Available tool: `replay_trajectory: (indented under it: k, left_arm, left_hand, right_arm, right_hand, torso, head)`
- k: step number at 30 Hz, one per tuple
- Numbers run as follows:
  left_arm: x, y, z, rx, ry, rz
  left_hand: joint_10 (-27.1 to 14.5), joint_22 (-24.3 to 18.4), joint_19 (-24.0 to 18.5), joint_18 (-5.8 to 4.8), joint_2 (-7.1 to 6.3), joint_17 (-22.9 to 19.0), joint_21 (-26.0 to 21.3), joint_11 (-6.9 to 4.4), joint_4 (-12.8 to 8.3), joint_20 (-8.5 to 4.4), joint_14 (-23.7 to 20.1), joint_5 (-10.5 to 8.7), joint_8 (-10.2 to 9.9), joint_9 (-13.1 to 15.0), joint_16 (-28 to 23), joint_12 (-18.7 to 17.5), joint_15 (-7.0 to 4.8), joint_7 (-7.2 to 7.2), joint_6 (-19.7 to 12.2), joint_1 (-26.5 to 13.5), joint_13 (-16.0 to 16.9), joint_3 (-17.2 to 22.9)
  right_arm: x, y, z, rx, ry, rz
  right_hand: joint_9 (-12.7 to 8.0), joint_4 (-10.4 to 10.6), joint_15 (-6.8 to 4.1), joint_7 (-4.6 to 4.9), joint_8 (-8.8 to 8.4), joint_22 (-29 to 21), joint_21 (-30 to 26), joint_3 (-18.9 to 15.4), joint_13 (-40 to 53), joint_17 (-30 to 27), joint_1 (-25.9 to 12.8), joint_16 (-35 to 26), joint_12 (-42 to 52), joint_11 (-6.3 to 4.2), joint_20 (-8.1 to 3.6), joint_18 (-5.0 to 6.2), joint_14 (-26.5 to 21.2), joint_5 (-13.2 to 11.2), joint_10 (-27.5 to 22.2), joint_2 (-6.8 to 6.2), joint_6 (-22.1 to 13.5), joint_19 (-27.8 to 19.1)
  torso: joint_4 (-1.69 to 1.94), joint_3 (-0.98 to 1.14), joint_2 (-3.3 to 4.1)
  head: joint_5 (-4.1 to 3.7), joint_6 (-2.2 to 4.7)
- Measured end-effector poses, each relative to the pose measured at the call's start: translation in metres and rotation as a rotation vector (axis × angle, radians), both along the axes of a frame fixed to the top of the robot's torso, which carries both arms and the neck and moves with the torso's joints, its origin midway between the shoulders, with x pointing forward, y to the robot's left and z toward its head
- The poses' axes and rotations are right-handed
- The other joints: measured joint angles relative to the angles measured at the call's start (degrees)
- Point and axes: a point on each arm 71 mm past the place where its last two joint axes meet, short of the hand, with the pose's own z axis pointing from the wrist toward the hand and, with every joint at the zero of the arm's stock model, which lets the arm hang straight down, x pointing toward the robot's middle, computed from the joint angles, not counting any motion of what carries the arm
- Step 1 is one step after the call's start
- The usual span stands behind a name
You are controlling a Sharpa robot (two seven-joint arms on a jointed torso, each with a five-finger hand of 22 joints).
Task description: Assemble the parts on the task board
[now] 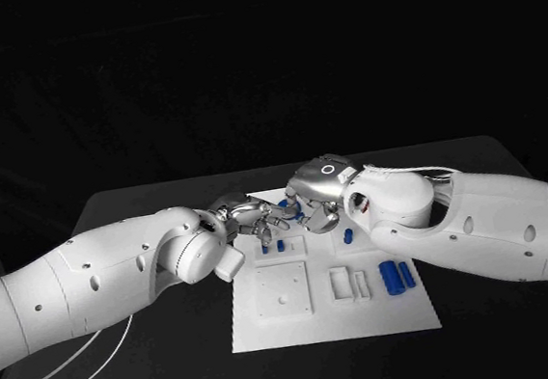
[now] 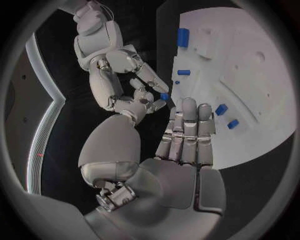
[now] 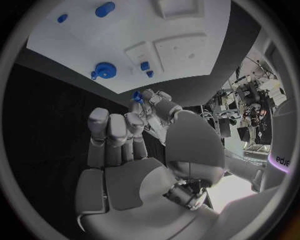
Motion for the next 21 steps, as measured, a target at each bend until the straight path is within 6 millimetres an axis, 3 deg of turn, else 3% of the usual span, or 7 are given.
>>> replay_trajectory:
  k: [15,21]
  left_arm:
    - [0.0003,-0.0080,-0.0001,-0.066,0.038,0.034]
    - [-0.0002,-0.0094,-0.0003,-0.085,0.053,0.042]
  left_hand:
    - [-0.1,-0.2,0.2,-0.01,0.68,-0.3,-0.6,0.53,-0.5,0.22,0.1,0.00,1.1,-0.5,-0.8,-1.3,0.31,0.14,-0.3,0.7,-1.3,-0.2]
    - [0.4,-0.2,0.2,-0.01,2.38,-0.8,-0.8,0.98,-2.1,0.23,0.3,0.00,2.3,-0.8,-1.8,-2.0,0.17,0.15,-0.4,2.4,-2.2,-0.1]
  right_arm:
    - [-0.0007,0.0044,0.0015,0.005,-0.002,0.006]
    - [-0.0010,0.0062,0.0025,0.008,-0.003,0.009]
  right_hand:
    - [0.0,0.2,-0.14,0.00,-0.01,0.0,0.0,0.2,0.0,-0.1,0.0,0.0,-0.2,0.00,0.01,0.00,0.2,0.0,0.0,0.00,0.0,0.0]
    - [0.0,0.2,-0.13,0.00,-0.01,0.0,0.0,0.2,-0.1,-0.1,0.0,0.0,-0.2,0.00,0.01,0.00,0.2,0.0,0.0,0.00,0.0,0.0]
  torso:
    - [0.06,-0.07,0.05]
    - [0.03,-0.04,0.05]
  head:
    - [-0.21,0.03]
    - [-0.18,-0.08]
